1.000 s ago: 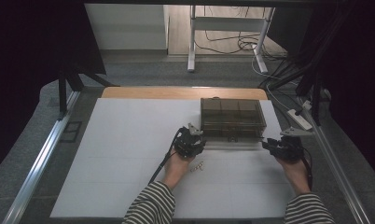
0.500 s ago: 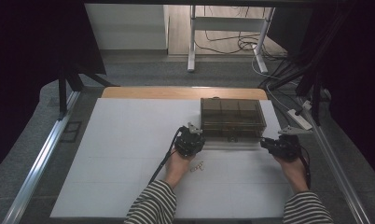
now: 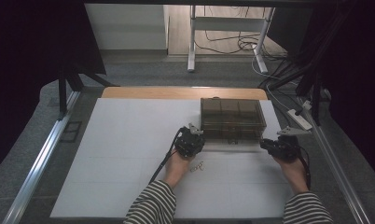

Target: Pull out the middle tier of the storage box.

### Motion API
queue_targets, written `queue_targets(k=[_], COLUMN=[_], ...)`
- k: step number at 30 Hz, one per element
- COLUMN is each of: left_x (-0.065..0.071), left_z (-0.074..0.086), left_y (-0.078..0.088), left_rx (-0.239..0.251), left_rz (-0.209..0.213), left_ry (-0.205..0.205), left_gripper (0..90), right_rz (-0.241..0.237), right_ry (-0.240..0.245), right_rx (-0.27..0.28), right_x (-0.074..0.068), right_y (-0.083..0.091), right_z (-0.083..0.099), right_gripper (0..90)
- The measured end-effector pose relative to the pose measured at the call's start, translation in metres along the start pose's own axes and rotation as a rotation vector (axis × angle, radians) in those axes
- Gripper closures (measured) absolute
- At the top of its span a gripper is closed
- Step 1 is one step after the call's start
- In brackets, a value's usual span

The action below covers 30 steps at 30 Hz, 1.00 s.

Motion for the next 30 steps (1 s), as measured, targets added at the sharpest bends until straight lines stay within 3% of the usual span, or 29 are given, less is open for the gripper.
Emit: queue_targets(k=[30], left_x=[0.012], left_z=[0.016], left_y=[0.012], left_rx=[-0.017], left_rz=[0.036], left_ry=[-0.029], left_gripper=[78.0], right_rz=[-0.024], right_ry=[0.004], right_rx=[-0.002], right_x=[-0.011], right_y=[0.018], right_z=[0.016], right_gripper=[76.8])
Point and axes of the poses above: each handheld gripper's, and its own axes: y roughly backward along the jaws, z roughly out of its underside, x roughly to its right, the point moved 3 cm from there along -y, roughly forward along the jaws, and after that the axes turned 6 degrees about y, right-handed, at the moved point
